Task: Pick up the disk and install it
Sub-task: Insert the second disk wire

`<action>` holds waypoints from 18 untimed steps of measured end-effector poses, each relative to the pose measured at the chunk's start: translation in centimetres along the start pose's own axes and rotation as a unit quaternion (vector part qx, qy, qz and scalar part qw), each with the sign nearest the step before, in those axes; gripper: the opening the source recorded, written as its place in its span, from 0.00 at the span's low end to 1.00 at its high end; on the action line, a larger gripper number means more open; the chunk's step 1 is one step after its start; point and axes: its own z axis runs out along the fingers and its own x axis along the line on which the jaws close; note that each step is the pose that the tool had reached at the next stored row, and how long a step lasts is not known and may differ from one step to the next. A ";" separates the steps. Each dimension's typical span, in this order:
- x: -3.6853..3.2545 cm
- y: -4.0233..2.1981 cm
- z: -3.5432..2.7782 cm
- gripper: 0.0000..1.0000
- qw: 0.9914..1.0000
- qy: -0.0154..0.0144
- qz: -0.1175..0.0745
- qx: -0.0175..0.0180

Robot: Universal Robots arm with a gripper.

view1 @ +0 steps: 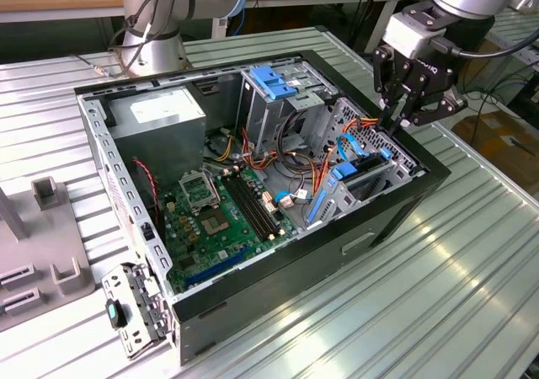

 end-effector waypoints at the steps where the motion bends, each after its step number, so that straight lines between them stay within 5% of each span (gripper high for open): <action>1: 0.00 0.00 0.00 0.30 1.000 0.000 0.000 0.000; 18: -0.05 -0.32 0.04 0.30 1.000 -0.003 -0.023 0.000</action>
